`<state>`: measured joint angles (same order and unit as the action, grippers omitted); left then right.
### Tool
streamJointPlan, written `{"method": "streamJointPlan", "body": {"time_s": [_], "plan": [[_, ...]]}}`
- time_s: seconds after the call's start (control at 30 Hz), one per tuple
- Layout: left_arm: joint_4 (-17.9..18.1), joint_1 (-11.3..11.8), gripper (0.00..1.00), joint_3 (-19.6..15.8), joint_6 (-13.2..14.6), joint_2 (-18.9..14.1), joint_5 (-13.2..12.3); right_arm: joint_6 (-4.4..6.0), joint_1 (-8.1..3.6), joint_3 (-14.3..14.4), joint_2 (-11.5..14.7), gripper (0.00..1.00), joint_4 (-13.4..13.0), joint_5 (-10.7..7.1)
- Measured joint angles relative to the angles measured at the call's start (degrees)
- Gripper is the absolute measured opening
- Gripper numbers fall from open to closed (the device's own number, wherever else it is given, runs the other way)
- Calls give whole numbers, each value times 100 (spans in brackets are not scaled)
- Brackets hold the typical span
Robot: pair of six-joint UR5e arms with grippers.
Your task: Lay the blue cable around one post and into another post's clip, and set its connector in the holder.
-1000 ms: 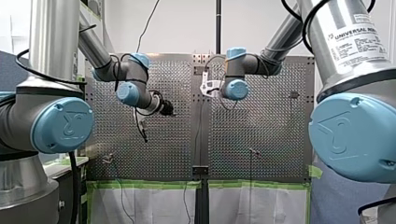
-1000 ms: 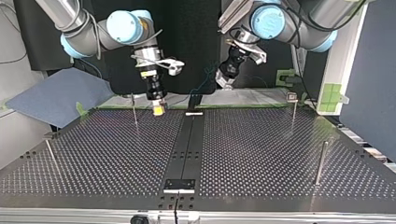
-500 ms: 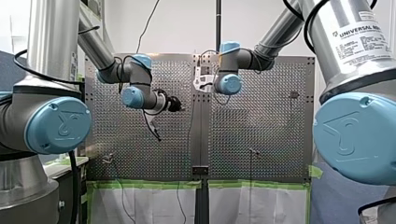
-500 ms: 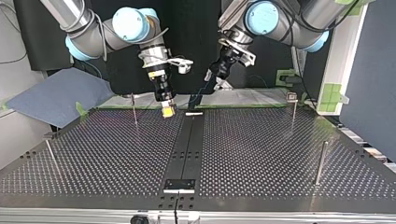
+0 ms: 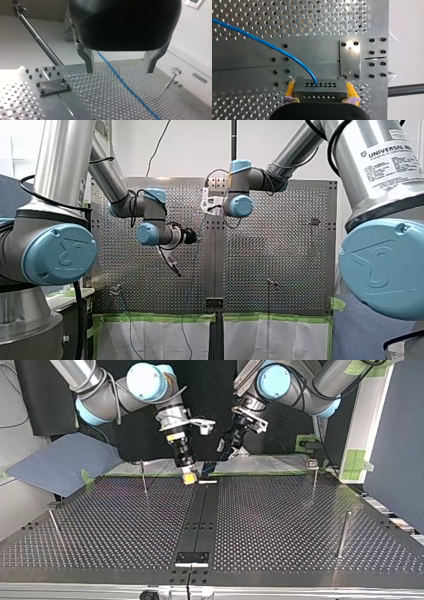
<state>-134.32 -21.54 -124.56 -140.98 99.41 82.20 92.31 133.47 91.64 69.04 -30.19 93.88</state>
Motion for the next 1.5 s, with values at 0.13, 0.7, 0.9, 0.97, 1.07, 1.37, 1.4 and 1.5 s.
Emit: {"method": "streamJointPlan", "body": {"time_s": [0.13,0.7,0.9,0.97,1.07,1.37,1.4,1.5], "plan": [[244,-12,100,-2,-118,1,45,-5,43,-8,1,0,-13,0],[547,77,100,4,-212,9,411,-5,238,-57,77,0,172,0],[762,103,100,2,-92,10,440,48,294,-57,169,0,217,7],[768,109,100,0,-54,11,462,102,305,-57,197,0,225,14],[705,125,100,-2,32,11,565,163,310,-58,215,0,237,27],[674,150,7,-4,362,11,755,192,315,-54,222,0,274,52],[695,152,7,-4,387,11,771,192,315,-54,223,0,276,52],[778,145,5,-4,495,11,838,185,315,-55,222,0,294,52]]}}
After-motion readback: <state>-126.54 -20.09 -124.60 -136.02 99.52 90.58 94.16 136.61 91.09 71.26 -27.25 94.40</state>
